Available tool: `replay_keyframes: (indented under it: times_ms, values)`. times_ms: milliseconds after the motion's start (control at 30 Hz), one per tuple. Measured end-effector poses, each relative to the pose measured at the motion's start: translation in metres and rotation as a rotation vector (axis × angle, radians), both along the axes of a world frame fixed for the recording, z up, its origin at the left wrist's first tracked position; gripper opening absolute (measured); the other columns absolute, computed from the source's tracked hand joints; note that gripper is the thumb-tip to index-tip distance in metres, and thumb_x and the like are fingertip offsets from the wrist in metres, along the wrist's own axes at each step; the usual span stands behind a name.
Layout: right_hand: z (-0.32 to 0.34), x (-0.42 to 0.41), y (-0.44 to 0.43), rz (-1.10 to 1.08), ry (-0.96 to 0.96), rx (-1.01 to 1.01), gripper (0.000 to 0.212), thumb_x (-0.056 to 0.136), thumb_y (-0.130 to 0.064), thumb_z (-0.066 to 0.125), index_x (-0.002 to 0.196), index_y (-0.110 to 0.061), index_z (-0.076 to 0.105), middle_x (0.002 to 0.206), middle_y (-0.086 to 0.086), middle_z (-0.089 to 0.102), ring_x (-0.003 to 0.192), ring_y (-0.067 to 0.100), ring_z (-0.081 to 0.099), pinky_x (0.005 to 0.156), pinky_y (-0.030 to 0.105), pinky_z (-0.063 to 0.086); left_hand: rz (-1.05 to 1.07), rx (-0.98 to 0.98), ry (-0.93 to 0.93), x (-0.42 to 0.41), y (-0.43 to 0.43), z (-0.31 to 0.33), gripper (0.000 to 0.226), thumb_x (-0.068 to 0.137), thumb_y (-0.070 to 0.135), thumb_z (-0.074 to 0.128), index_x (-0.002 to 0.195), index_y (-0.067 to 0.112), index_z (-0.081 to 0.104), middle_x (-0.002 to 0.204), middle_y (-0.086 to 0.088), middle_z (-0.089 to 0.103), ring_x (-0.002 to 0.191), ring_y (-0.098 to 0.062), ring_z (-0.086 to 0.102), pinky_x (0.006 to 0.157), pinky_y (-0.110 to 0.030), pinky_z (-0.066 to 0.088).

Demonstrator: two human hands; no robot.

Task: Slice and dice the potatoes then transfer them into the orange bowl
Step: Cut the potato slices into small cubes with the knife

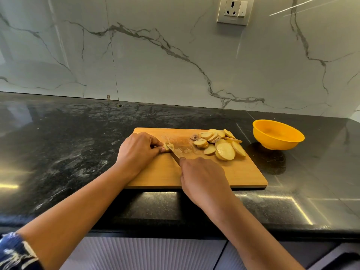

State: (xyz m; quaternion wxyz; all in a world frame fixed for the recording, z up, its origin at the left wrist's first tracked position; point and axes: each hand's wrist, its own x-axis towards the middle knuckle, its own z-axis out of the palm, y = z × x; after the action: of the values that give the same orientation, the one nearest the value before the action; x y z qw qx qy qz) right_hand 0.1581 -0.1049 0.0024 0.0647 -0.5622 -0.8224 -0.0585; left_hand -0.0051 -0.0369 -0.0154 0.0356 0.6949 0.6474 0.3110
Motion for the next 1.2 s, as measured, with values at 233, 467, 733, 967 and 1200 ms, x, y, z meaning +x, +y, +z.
replay_keyframes:
  times_ms: [233, 467, 733, 967, 1200]
  values:
    - [0.002, 0.017, -0.019, -0.005, 0.011, 0.006, 0.027, 0.099, -0.022, 0.043, 0.124, -0.022, 0.052, 0.070, -0.006, 0.040, 0.068, 0.015, 0.044, 0.046, 0.024, 0.027, -0.026, -0.008, 0.003, -0.003, -0.001, 0.000, 0.036, 0.080, 0.045, 0.068, 0.110, 0.025, 0.070, 0.103, 0.004, 0.071, 0.081, -0.005, 0.057, 0.072, -0.020, 0.043]
    - [-0.004, 0.002, 0.003, -0.025, 0.134, 0.017, 0.030, 0.101, -0.028, 0.035, 0.124, -0.021, 0.053, 0.089, 0.000, 0.058, 0.079, 0.019, 0.054, 0.055, 0.028, 0.033, -0.003, -0.029, -0.047, -0.006, 0.000, -0.001, 0.032, 0.079, 0.041, 0.071, 0.107, 0.024, 0.071, 0.102, 0.002, 0.071, 0.094, -0.012, 0.062, 0.076, -0.023, 0.042]
    - [0.002, -0.010, 0.015, -0.026, 0.210, 0.039, 0.030, 0.101, -0.029, 0.037, 0.127, -0.021, 0.053, 0.101, -0.001, 0.064, 0.088, 0.017, 0.059, 0.064, 0.028, 0.042, -0.002, -0.038, -0.045, -0.004, 0.001, -0.001, 0.025, 0.081, 0.039, 0.070, 0.103, 0.027, 0.073, 0.102, 0.005, 0.071, 0.095, -0.010, 0.062, 0.073, -0.021, 0.042]
    - [0.005, -0.020, 0.023, -0.049, 0.129, -0.042, 0.024, 0.100, -0.023, 0.042, 0.118, -0.019, 0.057, 0.106, 0.001, 0.062, 0.087, 0.018, 0.056, 0.061, 0.027, 0.037, -0.001, -0.024, -0.061, -0.003, 0.001, -0.001, 0.020, 0.081, 0.038, 0.071, 0.098, 0.028, 0.074, 0.096, 0.003, 0.072, 0.090, -0.011, 0.061, 0.070, -0.022, 0.041]
    - [0.007, -0.025, 0.011, -0.014, 0.043, -0.051, 0.024, 0.100, -0.013, 0.038, 0.116, -0.011, 0.056, 0.107, 0.006, 0.061, 0.089, 0.021, 0.055, 0.065, 0.030, 0.040, 0.003, -0.020, -0.055, -0.002, 0.001, -0.002, 0.022, 0.081, 0.038, 0.070, 0.099, 0.027, 0.074, 0.098, 0.003, 0.071, 0.092, -0.012, 0.061, 0.073, -0.023, 0.042]
